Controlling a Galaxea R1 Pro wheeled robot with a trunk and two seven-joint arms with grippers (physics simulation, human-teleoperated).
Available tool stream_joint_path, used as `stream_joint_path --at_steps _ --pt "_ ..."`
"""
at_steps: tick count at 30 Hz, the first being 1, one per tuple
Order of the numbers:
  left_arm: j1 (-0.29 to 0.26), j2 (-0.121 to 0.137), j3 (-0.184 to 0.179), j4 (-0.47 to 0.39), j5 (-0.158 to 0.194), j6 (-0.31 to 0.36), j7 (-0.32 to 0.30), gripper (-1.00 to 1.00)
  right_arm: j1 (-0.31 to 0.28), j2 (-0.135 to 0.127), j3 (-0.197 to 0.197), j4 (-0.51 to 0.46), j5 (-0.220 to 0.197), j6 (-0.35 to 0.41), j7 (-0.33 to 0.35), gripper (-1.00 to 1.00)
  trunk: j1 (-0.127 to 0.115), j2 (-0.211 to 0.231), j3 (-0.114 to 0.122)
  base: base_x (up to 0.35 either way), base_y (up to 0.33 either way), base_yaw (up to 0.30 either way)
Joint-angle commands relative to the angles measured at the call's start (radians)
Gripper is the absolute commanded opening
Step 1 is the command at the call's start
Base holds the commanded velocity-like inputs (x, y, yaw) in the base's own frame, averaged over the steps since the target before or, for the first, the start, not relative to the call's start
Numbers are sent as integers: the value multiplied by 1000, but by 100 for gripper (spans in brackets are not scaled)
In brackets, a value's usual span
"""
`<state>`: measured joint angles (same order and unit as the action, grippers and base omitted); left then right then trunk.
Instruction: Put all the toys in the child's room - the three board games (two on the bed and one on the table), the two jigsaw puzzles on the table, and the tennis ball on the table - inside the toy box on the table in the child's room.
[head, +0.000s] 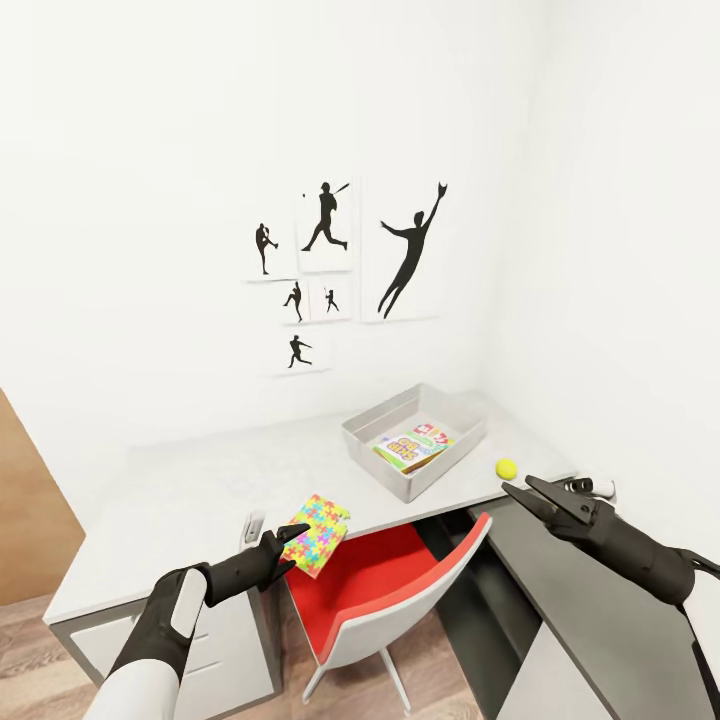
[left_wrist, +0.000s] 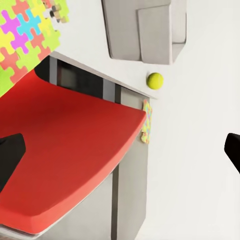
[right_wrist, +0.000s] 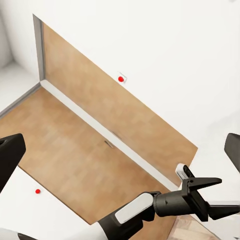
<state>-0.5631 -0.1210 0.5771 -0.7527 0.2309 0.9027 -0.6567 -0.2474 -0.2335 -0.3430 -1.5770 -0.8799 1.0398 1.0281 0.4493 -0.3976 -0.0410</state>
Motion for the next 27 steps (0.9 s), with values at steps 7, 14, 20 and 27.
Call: stream_joint_path --at_steps 7,14,20,27 --pt "-1 -1 6 0 -4 5 -6 100 -1 0 -1 0 2 3 4 100 24 -44 -21 0 0 0" --pt "-1 0 6 0 -4 5 -6 100 -1 0 0 0 2 3 4 100 51 -93 -43 0 0 0" --pt "-1 -1 6 0 -4 5 -6 100 -1 0 0 0 2 3 4 100 74 -135 -62 0 0 0" --pt "-1 -3 5 5 -5 5 -5 100 -1 1 1 0 2 3 4 100 100 -184 -84 0 0 0"
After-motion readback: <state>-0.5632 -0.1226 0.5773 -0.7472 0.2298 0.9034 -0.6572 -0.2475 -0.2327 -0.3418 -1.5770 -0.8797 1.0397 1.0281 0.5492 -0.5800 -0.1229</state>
